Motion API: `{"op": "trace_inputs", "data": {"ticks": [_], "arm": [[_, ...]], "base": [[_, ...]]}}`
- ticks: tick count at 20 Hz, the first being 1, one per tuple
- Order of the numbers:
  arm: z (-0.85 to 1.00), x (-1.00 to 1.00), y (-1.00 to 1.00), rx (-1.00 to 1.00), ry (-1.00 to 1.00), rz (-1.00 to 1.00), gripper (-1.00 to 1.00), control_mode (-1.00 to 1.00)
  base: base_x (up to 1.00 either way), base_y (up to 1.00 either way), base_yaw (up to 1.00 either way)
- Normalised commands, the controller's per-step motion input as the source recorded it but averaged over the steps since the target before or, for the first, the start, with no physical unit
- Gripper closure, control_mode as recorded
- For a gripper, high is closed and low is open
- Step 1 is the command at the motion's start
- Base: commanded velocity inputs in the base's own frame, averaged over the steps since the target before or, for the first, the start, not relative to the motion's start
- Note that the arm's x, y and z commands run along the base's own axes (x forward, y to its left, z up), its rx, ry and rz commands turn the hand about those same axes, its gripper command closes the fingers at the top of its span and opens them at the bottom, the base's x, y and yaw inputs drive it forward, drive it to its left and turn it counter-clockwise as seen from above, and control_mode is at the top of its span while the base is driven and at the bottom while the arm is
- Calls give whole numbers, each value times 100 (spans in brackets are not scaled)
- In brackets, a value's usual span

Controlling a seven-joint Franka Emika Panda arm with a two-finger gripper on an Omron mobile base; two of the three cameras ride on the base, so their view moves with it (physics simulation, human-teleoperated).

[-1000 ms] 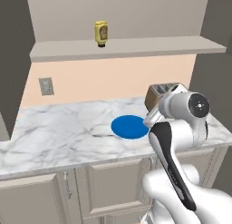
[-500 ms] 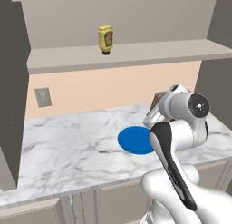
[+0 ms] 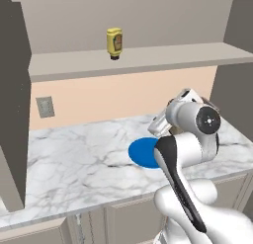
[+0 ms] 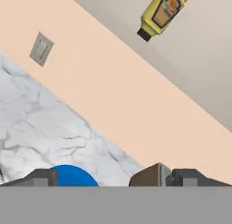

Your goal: Move the hot dog bun to the plate on the dining table and place the condiment next to that plate. Then navigate to the fridge and take the sausage and place it on the plate as well.

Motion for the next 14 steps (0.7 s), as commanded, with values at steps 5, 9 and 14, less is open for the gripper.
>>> {"op": "trace_inputs", "data": {"ticks": [5, 9, 14], "arm": [[52, 1, 63, -2, -4, -13, -100, -100], [53, 0, 46, 11, 0, -15, -100, -100], [65, 0, 48, 36, 0, -13, -100, -100]], "base": [[0, 0, 0], [0, 0, 0], [0, 0, 0]]}}
